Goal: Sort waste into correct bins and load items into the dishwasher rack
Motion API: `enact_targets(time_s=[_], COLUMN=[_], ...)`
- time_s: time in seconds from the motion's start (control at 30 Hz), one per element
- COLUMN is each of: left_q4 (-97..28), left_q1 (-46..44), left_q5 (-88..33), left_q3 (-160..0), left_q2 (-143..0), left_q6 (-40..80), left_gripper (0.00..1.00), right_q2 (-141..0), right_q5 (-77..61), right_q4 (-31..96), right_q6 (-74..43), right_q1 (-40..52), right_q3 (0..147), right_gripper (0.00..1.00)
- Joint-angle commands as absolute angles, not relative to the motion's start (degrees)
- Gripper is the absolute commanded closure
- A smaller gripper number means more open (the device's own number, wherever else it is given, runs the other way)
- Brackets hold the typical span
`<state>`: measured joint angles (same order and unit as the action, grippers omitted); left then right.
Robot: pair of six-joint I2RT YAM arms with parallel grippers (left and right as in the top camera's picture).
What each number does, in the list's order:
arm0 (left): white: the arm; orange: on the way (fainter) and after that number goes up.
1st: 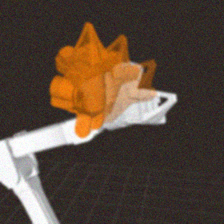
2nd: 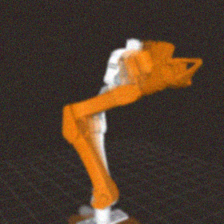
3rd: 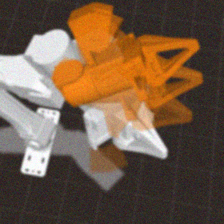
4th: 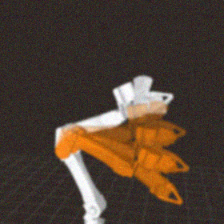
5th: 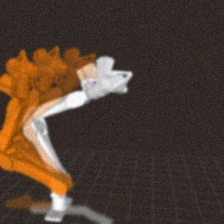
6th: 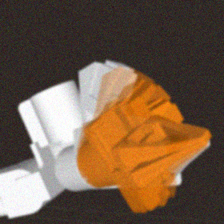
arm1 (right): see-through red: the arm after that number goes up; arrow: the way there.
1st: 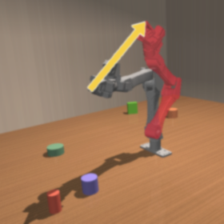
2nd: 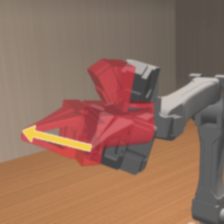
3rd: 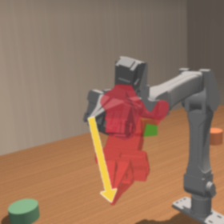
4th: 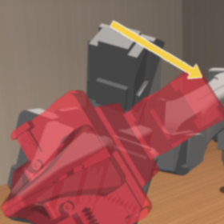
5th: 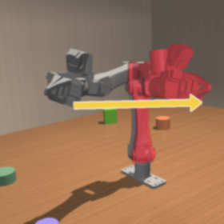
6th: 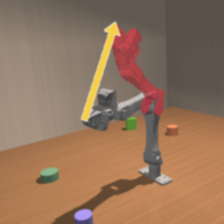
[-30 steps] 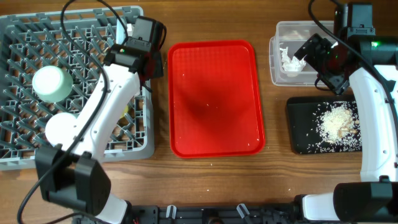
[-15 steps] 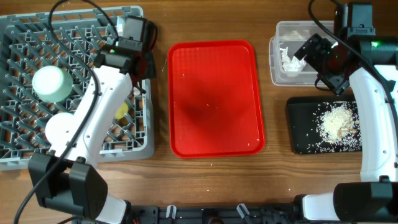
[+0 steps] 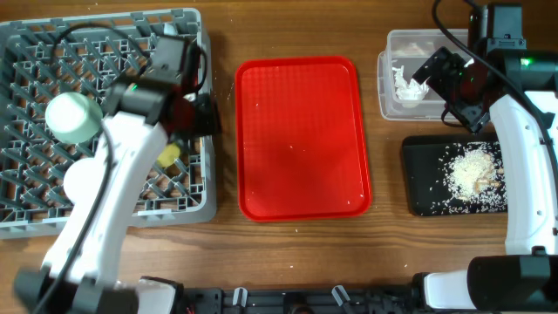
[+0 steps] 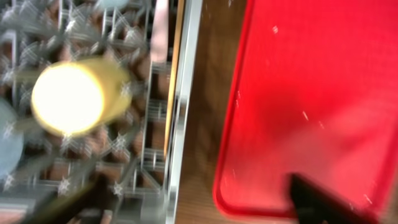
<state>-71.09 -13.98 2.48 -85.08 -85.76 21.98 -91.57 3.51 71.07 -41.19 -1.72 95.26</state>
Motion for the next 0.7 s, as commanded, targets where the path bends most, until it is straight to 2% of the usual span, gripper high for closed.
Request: enact_targets(time_s=[0.0, 0.13, 0.43, 0.67], left_q4=[-76.71, -82.08, -84.97, -84.97], left_q1=[-14.04, -14.13, -16.4, -16.4], left_q5=[-1.5, -5.32, -5.34, -5.34], left_q3=[-84.97, -84.88, -79.07, -79.07], left_q2=[-76.14, -68.12, -43.2, -36.18], left_q6=[26.22, 26.44, 33.3, 33.32], left_gripper=[0.0, 0.0, 0.0, 0.0], right_q2=[-90.43, -90.43, -90.43, -90.43], right_q5=[4.67, 4.67, 4.67, 4.67], right_q4=[70.94, 70.94, 70.94, 70.94], right_q6=[-42.02, -42.04, -42.02, -42.02], right_q1=[-1.85, -1.85, -1.85, -1.85], right_q3=[96.36, 96.36, 96.36, 96.38], right_gripper=[0.0, 0.0, 0.0, 0.0])
